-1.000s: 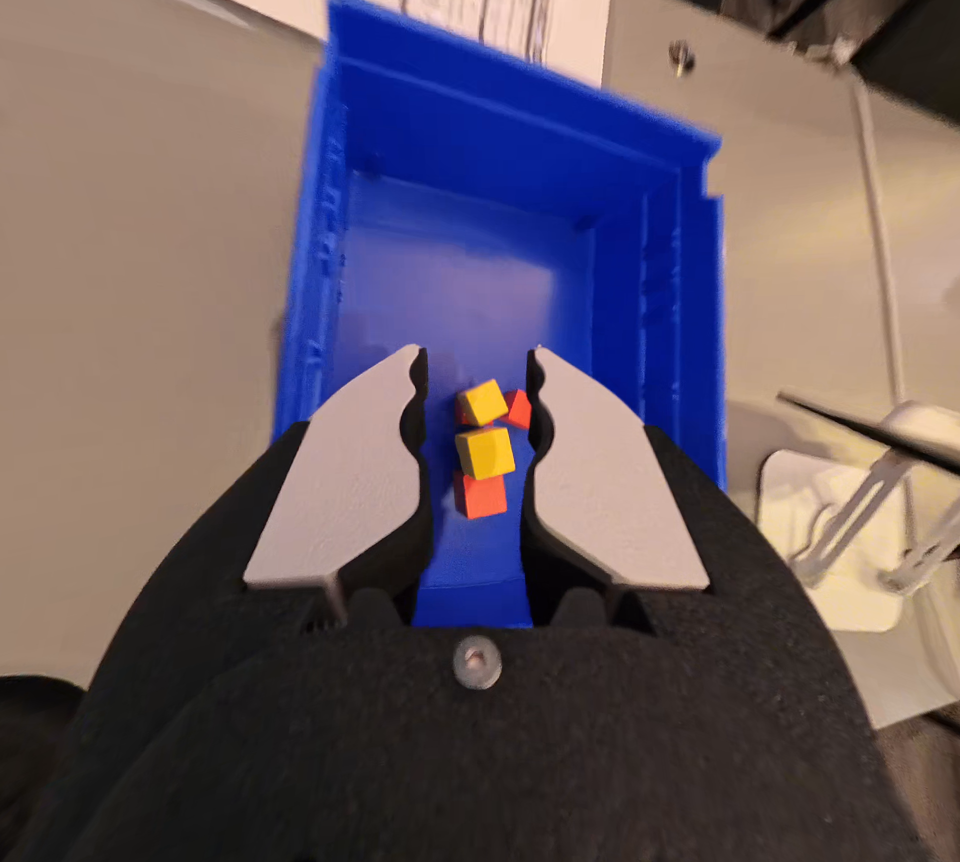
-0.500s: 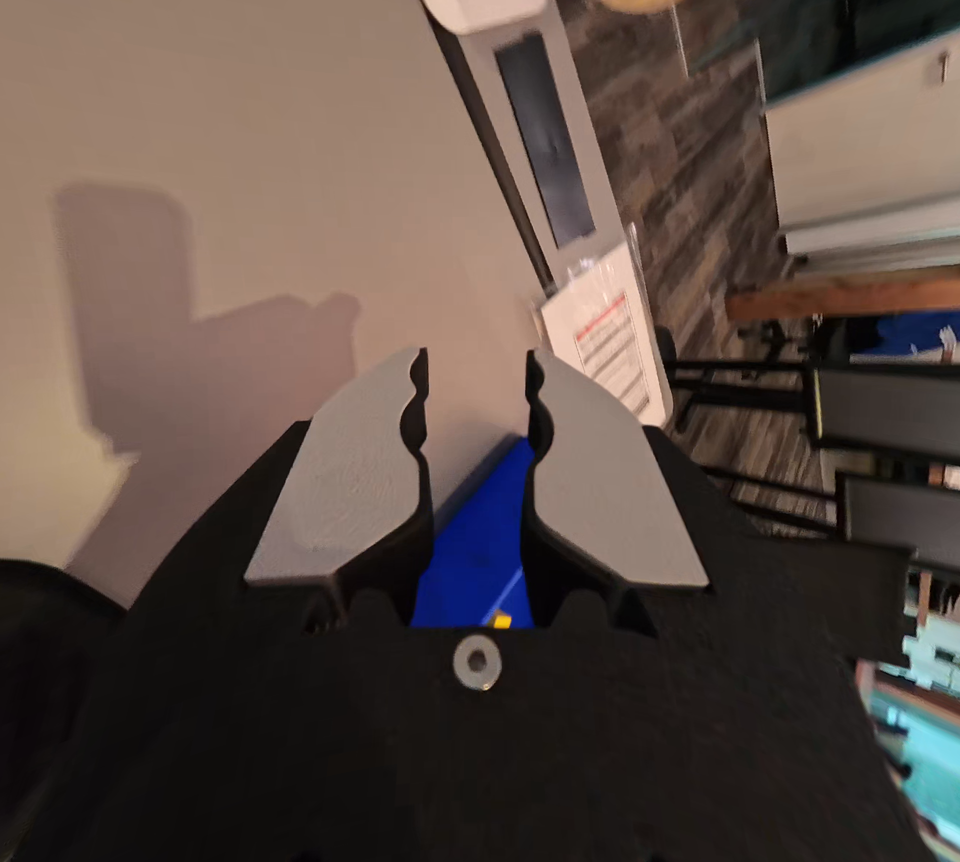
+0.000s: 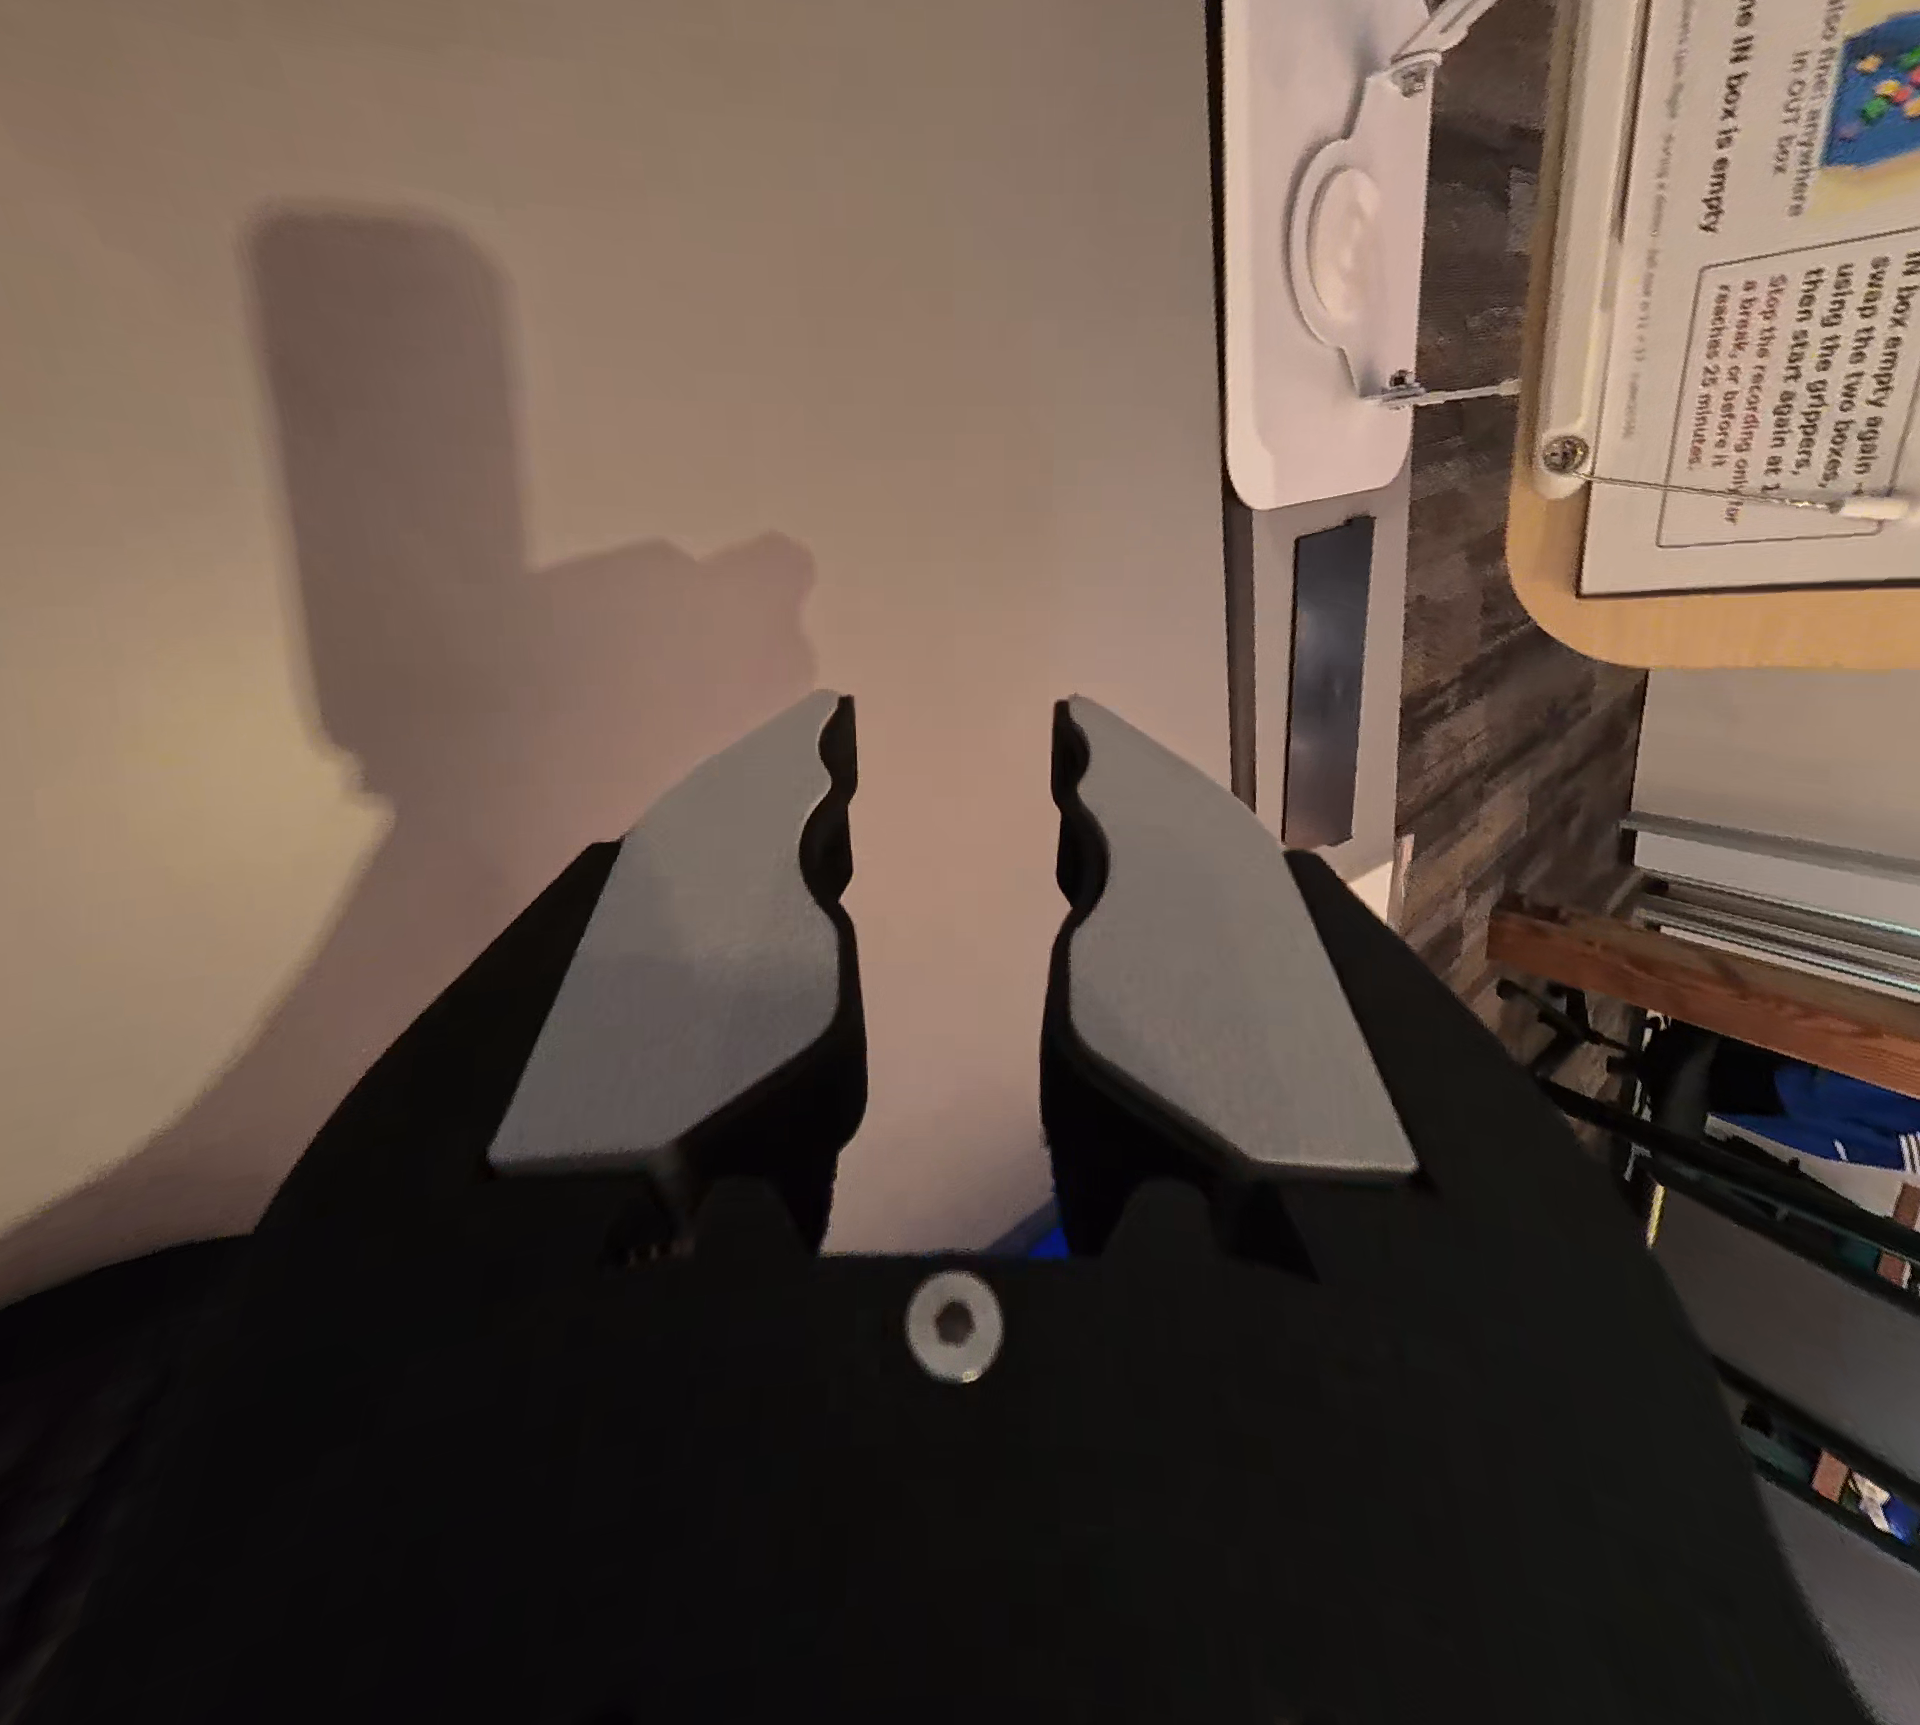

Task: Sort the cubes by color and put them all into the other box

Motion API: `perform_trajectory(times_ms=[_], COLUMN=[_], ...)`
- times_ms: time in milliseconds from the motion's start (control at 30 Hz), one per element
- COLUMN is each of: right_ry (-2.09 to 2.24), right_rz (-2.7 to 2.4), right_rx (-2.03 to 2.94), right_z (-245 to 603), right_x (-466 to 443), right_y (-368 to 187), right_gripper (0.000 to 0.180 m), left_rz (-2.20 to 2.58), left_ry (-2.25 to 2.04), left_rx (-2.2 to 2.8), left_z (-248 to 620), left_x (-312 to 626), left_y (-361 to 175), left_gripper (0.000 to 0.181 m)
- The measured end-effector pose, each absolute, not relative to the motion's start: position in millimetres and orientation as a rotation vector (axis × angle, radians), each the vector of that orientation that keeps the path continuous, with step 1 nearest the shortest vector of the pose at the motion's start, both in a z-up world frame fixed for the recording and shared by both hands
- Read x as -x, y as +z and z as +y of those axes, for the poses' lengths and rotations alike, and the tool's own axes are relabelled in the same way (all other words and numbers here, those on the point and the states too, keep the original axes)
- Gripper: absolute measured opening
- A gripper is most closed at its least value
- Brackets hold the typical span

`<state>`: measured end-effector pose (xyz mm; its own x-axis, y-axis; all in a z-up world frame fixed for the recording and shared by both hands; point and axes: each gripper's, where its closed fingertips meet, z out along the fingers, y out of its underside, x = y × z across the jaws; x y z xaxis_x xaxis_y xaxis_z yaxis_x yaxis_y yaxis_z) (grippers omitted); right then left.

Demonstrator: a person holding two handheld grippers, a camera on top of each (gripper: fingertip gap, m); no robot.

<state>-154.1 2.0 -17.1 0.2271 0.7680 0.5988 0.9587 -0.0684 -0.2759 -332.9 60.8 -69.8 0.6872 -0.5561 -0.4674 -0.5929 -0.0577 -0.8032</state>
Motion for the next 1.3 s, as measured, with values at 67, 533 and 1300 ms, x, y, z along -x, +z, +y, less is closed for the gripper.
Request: perform_trajectory(times_ms=[67,533,1300], right_ry=[-0.387,-0.379,-0.373], right_rz=[-1.593,-1.637,-1.669], right_rx=[1.885,1.921,1.997], right_z=[2.0,7.0,11.7], right_x=[157.4,163.4,156.9], right_y=[-19.5,-36.1,-57.3], right_gripper=[0.035,0.036,0.036], left_rz=[0.896,0.718,0.843], left_ry=[0.068,0.44,0.316], left_rx=[1.695,2.13,2.707], left_z=[61.9,65.2,52.0], left_x=[345.2,619.5,706.3], left_y=[-48.1,38.3,-88.4], left_gripper=[0.04,0.036,0.024])
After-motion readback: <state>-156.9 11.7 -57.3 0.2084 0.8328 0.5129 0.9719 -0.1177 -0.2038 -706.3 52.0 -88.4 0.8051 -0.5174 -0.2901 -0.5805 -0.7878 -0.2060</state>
